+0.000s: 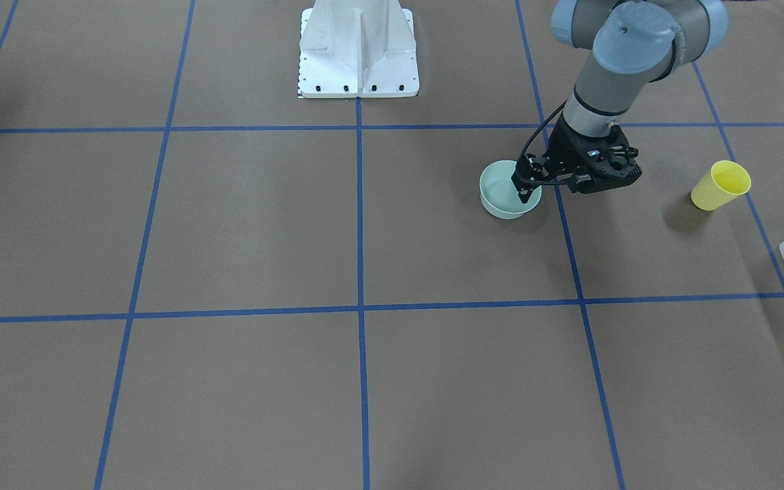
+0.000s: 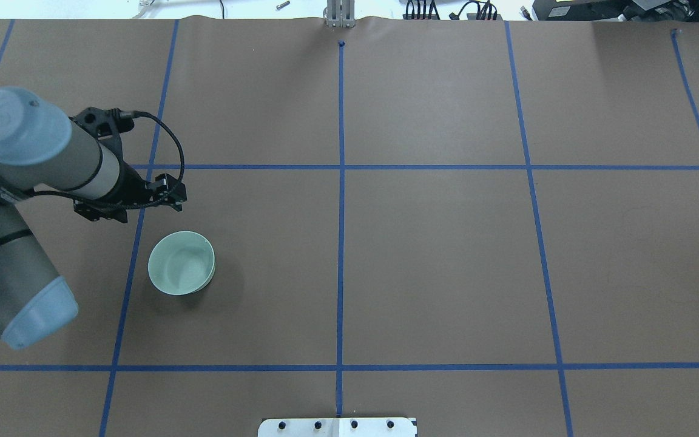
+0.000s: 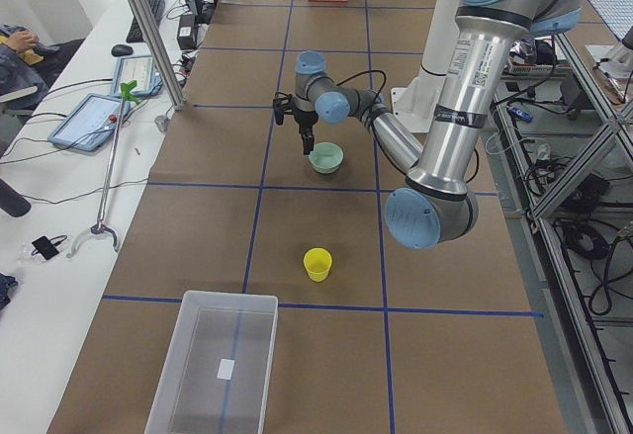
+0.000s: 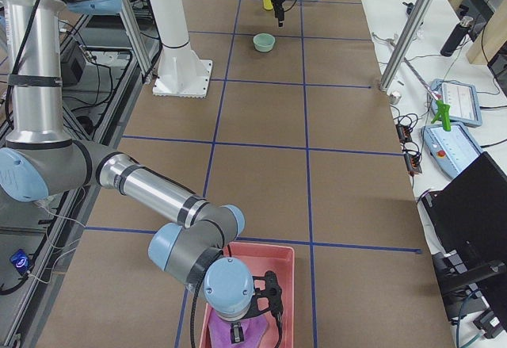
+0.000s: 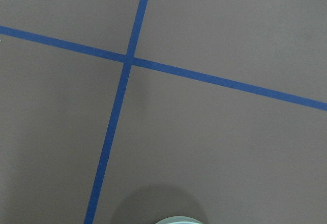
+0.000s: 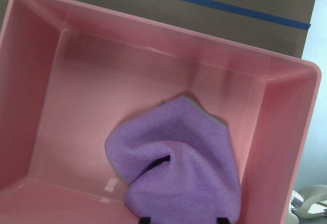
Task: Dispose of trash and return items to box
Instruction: 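Drop the cloth into the pink bin while the left gripper grasps the green bowl rim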
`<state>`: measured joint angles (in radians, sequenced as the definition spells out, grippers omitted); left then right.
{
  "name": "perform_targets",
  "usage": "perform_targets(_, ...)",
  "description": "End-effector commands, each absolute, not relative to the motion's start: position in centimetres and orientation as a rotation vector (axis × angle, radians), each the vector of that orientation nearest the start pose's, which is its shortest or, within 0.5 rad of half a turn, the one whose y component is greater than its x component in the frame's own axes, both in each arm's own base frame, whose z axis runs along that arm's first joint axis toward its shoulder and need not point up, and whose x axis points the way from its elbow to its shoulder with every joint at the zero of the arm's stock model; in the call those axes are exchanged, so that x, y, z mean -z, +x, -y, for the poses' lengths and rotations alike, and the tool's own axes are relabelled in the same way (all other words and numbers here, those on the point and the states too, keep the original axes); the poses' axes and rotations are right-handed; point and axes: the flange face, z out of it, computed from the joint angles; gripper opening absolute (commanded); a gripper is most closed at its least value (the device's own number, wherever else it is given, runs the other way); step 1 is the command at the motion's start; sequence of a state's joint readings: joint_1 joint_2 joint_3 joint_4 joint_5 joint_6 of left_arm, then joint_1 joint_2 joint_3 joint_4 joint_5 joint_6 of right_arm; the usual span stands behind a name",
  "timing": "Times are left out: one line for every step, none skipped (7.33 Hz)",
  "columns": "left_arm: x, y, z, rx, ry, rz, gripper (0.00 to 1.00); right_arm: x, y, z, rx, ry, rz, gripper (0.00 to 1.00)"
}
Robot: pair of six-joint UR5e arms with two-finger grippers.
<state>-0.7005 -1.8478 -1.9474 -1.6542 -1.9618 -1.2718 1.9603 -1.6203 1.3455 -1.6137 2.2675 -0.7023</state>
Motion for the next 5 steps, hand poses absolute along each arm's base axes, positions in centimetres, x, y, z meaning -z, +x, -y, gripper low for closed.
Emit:
perform_targets(-38.5,38.9,38.7,0.183,0.06,-0.856,0.98,-76.1,20.6,40.3,0.12,0.126,0.761,1.0)
perform_targets(-40.6,37.7,37.8,0.181,0.061,-0.867,0.98,-71.6,18.5,42.9,0.083,0.14,0.748,1.0)
perform_targets(-40.7,38.1,37.6,0.178,0.057,-0.865,0.98,-68.3,16.9,44.2,0.041,0.144,0.749,1.0)
perform_targets(-40.6,39.3,37.2,0.169,0.046,-0.867,0.98,-66.3,14.2,45.4,0.031,0.139,0.815,1.0)
perform_targets(-40.8,42.1,36.2,0.148,0.02,-0.86,0.97,-62.6,9.9,46.9,0.014,0.117,0.871,1.0)
